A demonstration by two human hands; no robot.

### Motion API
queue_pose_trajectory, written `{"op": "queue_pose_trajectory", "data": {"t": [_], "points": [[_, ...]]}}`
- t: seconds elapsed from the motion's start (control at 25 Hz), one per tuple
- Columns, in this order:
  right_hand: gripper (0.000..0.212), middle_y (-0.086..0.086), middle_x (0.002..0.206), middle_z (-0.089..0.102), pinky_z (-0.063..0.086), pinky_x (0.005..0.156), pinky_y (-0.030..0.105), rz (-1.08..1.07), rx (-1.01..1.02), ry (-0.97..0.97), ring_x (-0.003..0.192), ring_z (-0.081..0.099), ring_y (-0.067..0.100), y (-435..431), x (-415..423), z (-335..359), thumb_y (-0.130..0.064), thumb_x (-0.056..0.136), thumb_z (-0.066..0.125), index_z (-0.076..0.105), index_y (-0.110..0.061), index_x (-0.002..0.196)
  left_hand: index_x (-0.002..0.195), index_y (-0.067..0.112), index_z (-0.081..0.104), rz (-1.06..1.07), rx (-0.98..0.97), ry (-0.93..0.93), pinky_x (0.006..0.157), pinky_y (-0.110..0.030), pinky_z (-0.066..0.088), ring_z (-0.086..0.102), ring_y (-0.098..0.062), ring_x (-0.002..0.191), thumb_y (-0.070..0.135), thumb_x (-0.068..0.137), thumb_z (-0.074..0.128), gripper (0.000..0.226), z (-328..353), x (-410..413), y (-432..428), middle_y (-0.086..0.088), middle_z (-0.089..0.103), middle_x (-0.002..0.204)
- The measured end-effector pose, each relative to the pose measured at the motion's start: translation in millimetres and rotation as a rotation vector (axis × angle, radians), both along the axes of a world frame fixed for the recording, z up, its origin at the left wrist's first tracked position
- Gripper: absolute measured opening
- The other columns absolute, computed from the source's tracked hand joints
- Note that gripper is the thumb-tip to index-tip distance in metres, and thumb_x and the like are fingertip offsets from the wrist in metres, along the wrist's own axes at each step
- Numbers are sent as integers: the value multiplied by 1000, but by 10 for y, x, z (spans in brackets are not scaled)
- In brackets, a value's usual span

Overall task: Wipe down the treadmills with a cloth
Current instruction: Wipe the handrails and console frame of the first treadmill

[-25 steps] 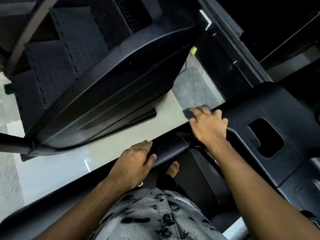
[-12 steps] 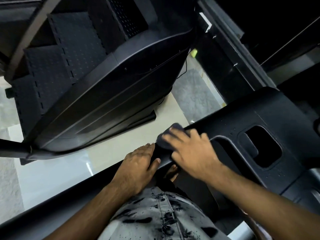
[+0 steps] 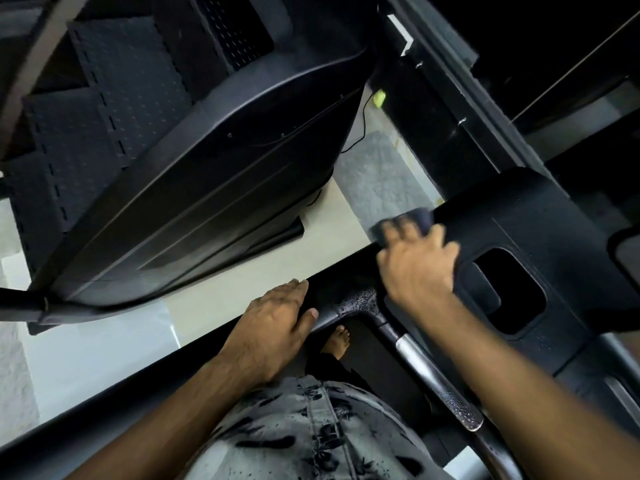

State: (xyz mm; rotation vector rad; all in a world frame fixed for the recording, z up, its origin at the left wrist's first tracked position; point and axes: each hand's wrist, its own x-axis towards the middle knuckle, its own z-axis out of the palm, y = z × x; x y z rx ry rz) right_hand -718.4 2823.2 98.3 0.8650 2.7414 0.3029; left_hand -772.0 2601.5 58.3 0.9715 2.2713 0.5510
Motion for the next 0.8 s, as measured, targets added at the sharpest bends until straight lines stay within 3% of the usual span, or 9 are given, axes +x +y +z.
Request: {"op": "queue_pose_trajectory", "data": {"t": [0.12,0.16,0.24,0.28,0.44,0.56,0.6,0.72,0.8], "points": [[62,-8,161,32,44,87,49,482,-88,-44,117,48,31,-392,392,-35,-43,94,44,27,-38,153,153,19,26,-8,6,-5,118,-32,22,25,-11,145,52,96,25,66,42,-13,98,-2,31,157],[62,-9,161,31,45,86,47,424,-97,-2,115,48,30,-145,331,-65,-42,94,43,27,-39,153,153,18,26,-1,11,-6,119,-31,21,24,-11,145,50,98,29,63,49,-25,121,-2,30,158],[59,-7,162,28,44,88,46,-55,-33,60,116,45,32,98,118,30,-41,97,38,25,-36,155,153,16,26,10,17,4,119,-29,19,23,-11,146,46,101,34,60,44,-30,162,-2,29,158],[59,-4,163,26,43,91,48,-90,-15,43,119,43,34,33,100,35,-41,98,36,23,-33,156,152,16,28,9,11,5,119,-29,20,24,-11,146,46,100,33,60,29,-18,176,-2,31,157],[64,-6,161,32,45,86,49,435,-125,-16,118,49,33,-308,403,-40,-43,92,46,27,-39,152,142,20,42,-3,59,-5,114,-28,29,39,-16,138,53,95,27,59,75,-40,278,2,48,145],[60,-3,164,23,43,88,46,-93,-17,-3,116,44,34,276,126,74,-41,99,36,18,-35,156,152,16,28,11,56,7,116,-19,14,25,-10,145,43,101,35,58,52,-53,296,2,30,157],[61,-2,164,22,41,90,48,-92,-8,-12,118,42,36,216,140,67,-41,99,36,17,-32,157,152,16,28,13,61,6,116,-19,14,25,-9,145,41,102,35,57,45,-38,295,2,30,157],[68,-1,160,35,47,86,52,487,-109,-15,119,51,39,-377,597,-41,-45,87,53,34,-35,152,145,19,41,64,122,-42,113,-19,26,39,-12,138,24,101,41,44,56,-55,328,3,45,149],[66,-3,156,42,50,78,49,388,-97,45,106,55,35,-16,569,-10,-43,84,51,38,-38,149,144,19,43,113,134,-57,110,-13,23,39,-11,137,22,101,42,43,58,-85,344,7,45,148]]}}
